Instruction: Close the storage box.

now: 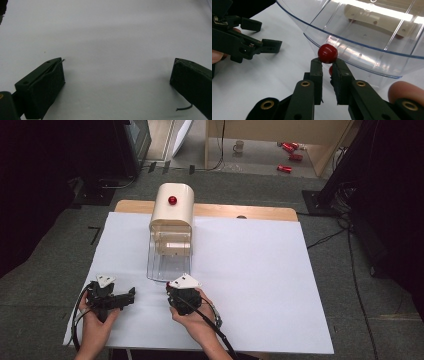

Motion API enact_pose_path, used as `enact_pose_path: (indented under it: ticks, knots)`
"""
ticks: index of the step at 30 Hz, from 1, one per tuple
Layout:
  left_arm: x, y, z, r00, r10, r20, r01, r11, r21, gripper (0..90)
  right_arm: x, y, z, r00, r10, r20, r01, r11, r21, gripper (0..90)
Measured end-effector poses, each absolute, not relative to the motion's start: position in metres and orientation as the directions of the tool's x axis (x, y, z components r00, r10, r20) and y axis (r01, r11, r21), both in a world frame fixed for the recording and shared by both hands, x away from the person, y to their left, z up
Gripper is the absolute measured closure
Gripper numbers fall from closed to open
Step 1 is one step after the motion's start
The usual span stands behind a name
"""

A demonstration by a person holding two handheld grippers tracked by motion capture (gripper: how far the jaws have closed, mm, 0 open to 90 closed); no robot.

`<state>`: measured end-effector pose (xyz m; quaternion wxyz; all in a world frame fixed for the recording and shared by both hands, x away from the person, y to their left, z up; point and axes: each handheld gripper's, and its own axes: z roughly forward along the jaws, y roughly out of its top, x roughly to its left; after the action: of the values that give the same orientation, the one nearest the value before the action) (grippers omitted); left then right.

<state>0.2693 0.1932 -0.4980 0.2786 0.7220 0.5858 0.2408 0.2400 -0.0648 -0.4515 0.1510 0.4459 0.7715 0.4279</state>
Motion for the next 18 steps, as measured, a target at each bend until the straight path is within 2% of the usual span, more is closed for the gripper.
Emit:
enact_pose_path:
  ticks: [18]
  knots:
    - [0.269,0.193,-0.498,0.198,0.980,0.021,0.712,-0.158,0.685,0.0,0.239,-0.070,-0.435,-0.551,0.823,0.140,0.533,0.217,0.818,82.4]
